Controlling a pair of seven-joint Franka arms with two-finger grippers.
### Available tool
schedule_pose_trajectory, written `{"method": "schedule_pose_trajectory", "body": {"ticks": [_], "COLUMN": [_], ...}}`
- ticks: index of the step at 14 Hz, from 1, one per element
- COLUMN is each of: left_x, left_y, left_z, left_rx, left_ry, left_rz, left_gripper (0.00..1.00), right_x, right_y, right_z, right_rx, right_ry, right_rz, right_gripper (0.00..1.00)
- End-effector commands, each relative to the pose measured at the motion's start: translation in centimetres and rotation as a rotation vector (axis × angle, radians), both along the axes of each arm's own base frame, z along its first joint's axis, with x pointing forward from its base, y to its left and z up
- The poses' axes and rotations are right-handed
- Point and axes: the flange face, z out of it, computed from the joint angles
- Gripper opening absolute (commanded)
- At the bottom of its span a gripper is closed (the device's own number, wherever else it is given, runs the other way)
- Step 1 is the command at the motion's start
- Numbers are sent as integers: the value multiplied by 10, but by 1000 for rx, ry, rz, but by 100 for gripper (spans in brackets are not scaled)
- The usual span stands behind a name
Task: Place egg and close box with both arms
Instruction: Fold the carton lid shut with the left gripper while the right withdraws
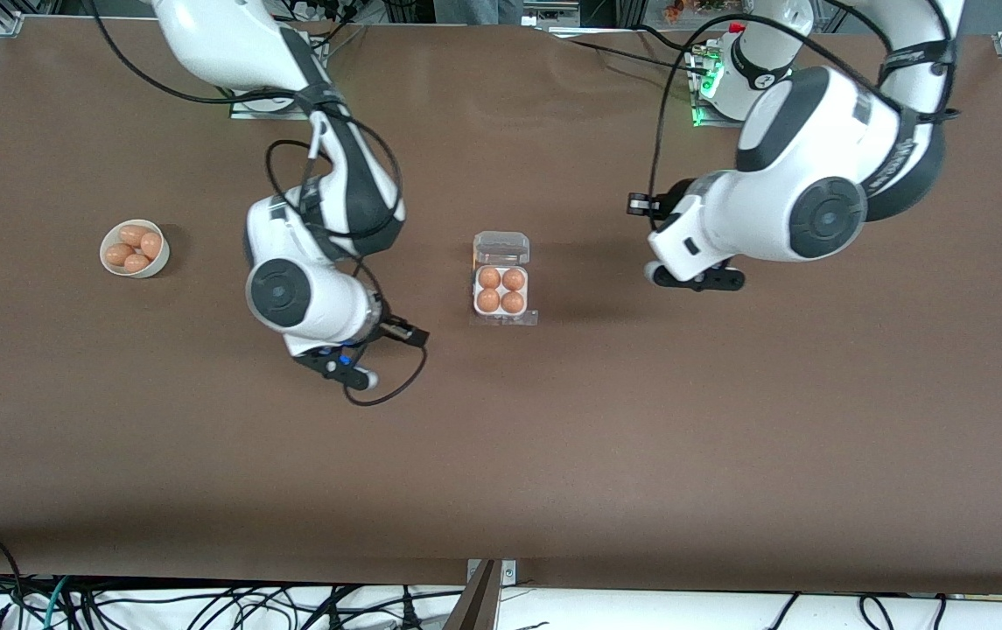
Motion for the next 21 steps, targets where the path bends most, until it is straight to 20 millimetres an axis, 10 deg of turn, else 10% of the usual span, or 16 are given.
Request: {"method": "schedule_pose_trajectory", "body": {"ticks": [1,8,16,21], "left_x": [-16,-62,-100,-79], "left_y": [-49,-141,-205,-200], "left_z": [-42,-140,-203,-207], "left_rx": [19,79,139,124], "left_ry": [117,253,170,96], "left_rz": [18,36,51,116], "left_gripper": [8,8,6,4], "right_x": [4,-4,-123,-130], "right_y": [-35,-163,-251,-292], "right_z": [4,50,229,322], "right_rx": [-20,-73,-159,-158], "right_ry": [33,-33,-221,-217], "right_rz": [44,154,340,260], "right_gripper": [100,100,100,100]}}
